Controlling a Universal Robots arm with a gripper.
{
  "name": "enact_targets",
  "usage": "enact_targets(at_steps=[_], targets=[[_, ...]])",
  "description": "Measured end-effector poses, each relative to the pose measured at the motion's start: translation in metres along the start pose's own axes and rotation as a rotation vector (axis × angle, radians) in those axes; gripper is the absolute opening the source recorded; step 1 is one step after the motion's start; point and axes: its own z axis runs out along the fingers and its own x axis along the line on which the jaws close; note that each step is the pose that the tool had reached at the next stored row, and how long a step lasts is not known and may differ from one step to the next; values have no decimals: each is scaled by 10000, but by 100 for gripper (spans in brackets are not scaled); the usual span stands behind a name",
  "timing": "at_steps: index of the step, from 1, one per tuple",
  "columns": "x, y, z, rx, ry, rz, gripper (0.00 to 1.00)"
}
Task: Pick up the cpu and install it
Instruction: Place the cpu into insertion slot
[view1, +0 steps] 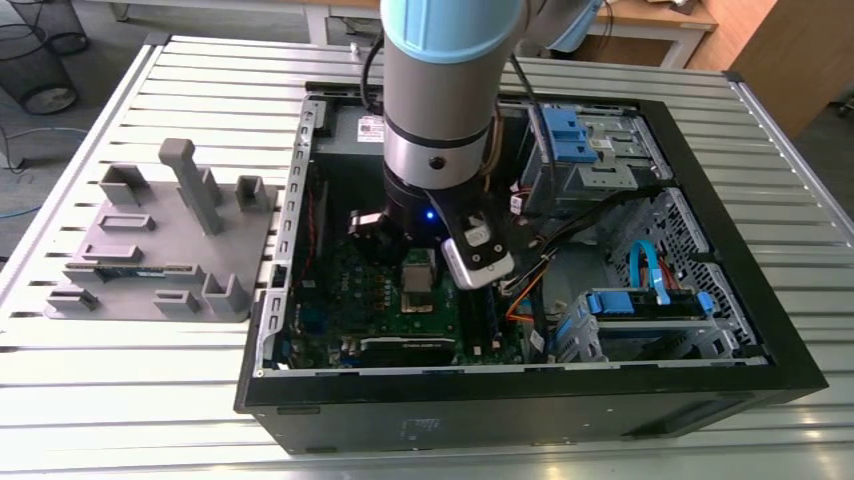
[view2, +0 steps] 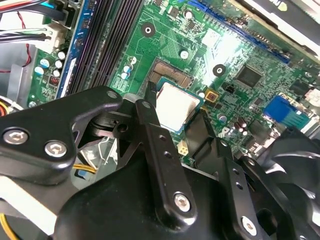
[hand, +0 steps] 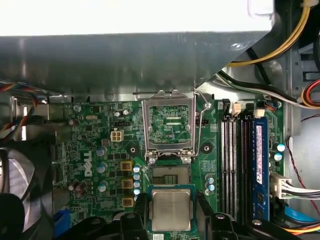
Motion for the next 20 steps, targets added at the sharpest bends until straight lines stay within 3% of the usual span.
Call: enact_targets(at_steps=[6,11,20], targets=[[0,1,52,40,-1,2,47],[1,2,55,56,-11,3,47],[3,3,128,39,-270,8,47]])
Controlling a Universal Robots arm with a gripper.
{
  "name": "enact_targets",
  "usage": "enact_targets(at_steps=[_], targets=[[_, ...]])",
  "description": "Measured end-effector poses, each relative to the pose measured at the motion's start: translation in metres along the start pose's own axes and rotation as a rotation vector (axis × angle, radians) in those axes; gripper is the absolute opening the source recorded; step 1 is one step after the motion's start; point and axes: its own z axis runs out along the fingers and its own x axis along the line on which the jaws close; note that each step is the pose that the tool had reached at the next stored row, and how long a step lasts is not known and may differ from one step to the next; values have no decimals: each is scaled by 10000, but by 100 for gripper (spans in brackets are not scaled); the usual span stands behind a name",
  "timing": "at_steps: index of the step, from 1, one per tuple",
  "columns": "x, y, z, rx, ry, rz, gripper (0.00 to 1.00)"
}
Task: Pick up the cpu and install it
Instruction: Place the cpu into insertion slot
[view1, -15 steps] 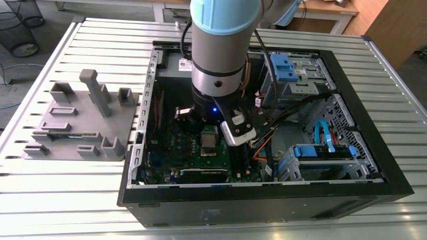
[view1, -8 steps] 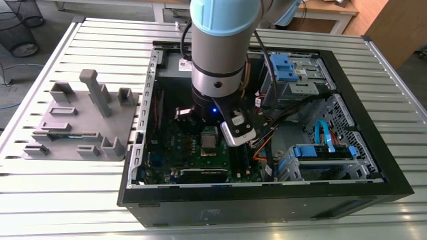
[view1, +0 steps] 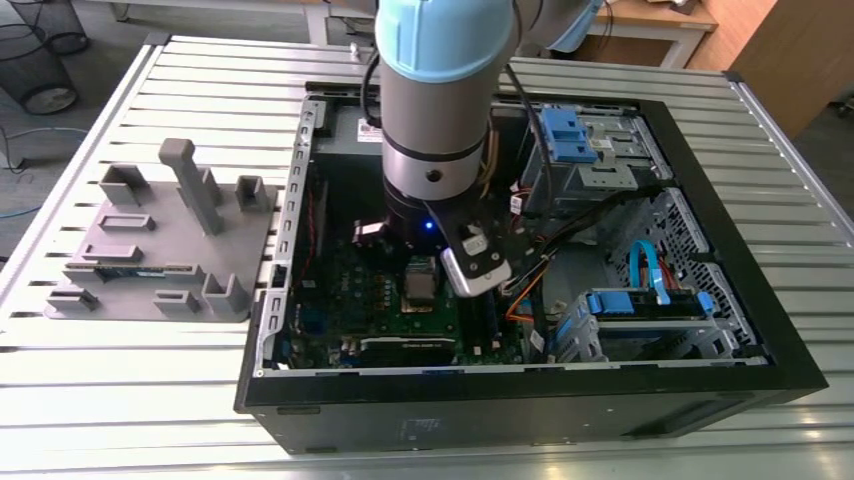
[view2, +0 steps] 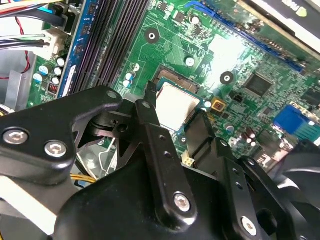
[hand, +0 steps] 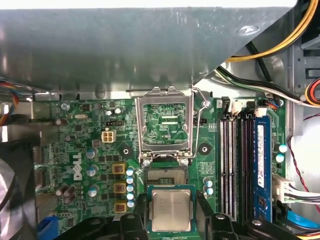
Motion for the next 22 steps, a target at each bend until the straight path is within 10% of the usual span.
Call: enact_targets(at_steps=[8,22], targets=[[18,1,85,-17,-141,-13,47],[50,2,187,-12,-144,-17,47]])
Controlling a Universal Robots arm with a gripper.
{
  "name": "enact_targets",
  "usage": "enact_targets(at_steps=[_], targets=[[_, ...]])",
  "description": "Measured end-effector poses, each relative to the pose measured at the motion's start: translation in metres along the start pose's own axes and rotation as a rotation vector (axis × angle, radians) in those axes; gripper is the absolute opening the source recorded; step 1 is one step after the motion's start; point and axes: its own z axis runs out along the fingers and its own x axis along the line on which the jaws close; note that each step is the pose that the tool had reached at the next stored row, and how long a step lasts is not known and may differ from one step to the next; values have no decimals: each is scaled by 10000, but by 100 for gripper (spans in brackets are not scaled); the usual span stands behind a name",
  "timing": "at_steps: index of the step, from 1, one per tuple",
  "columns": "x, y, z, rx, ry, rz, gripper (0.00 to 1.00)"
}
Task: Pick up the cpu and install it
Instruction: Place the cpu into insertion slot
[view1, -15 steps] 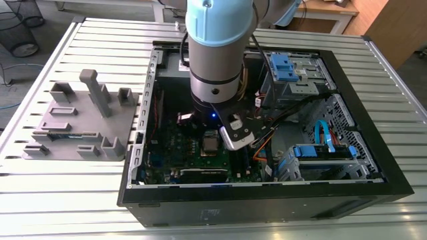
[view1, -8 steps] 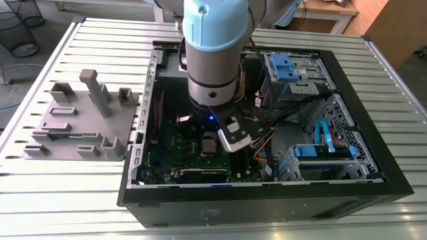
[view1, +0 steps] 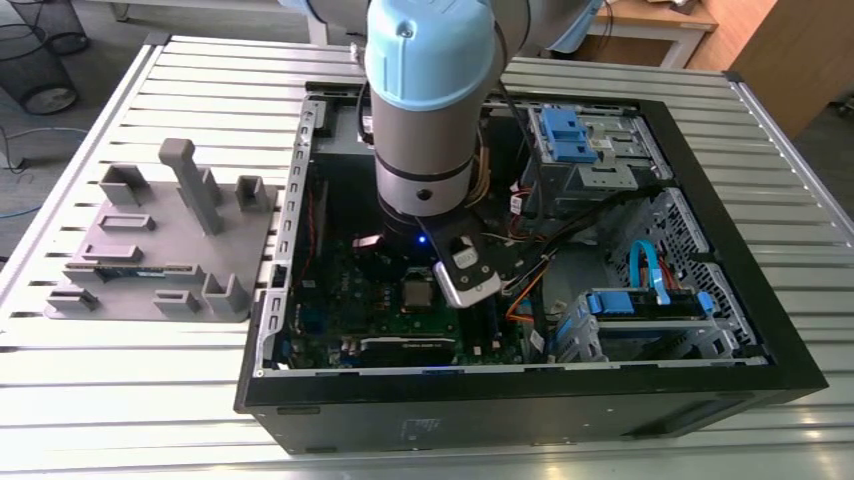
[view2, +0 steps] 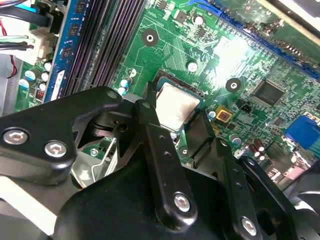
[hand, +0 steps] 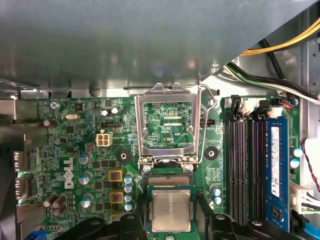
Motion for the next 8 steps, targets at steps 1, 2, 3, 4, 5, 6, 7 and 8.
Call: enact_targets(at_steps=[1,2,3,4,5,6,7,8], targets=[[0,0,2,0,0,0,47],[0,1,4,-2,-1,0,47],[-1,1,7,-4,-2,1,47],[-2,1,10,-3,-1,2,47],[-2,2,14,-5,-2,2,47],[-2,3,21,-5,-3,2,47],[-2,4,28,-4,-2,1,47],[-2,5,35,-3,-1,-1,47]])
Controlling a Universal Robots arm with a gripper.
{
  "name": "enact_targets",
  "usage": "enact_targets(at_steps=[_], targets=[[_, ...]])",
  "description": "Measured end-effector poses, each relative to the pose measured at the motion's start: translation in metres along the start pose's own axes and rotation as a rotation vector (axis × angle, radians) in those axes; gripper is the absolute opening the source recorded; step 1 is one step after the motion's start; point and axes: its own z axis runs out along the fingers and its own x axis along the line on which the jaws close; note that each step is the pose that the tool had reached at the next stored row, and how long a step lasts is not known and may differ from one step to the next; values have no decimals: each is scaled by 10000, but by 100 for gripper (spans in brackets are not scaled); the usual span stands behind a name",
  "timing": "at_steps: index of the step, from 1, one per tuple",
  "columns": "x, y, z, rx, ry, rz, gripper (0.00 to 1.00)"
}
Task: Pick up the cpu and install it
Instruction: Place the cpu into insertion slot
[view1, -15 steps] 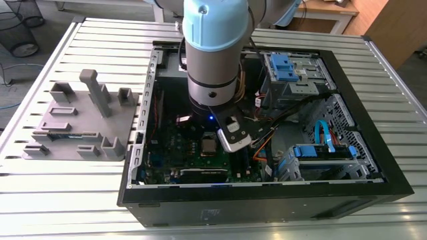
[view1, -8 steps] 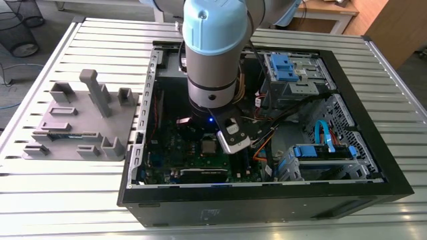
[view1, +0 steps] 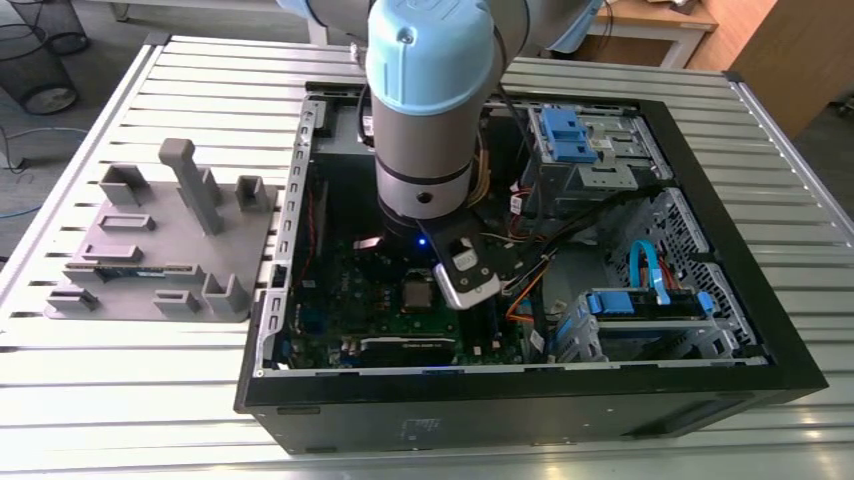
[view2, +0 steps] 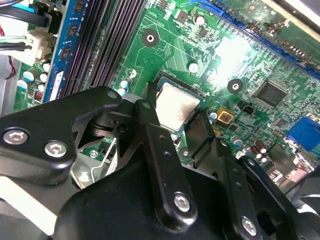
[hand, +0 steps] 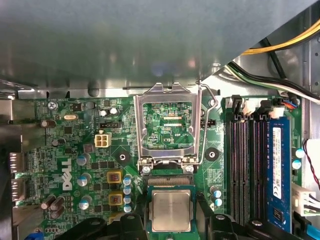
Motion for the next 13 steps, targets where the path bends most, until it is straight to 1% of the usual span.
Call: enact_targets(at_steps=[5,13], targets=[[1,14,20,1,0,0,47],[4,14,56,6,3,1,47]])
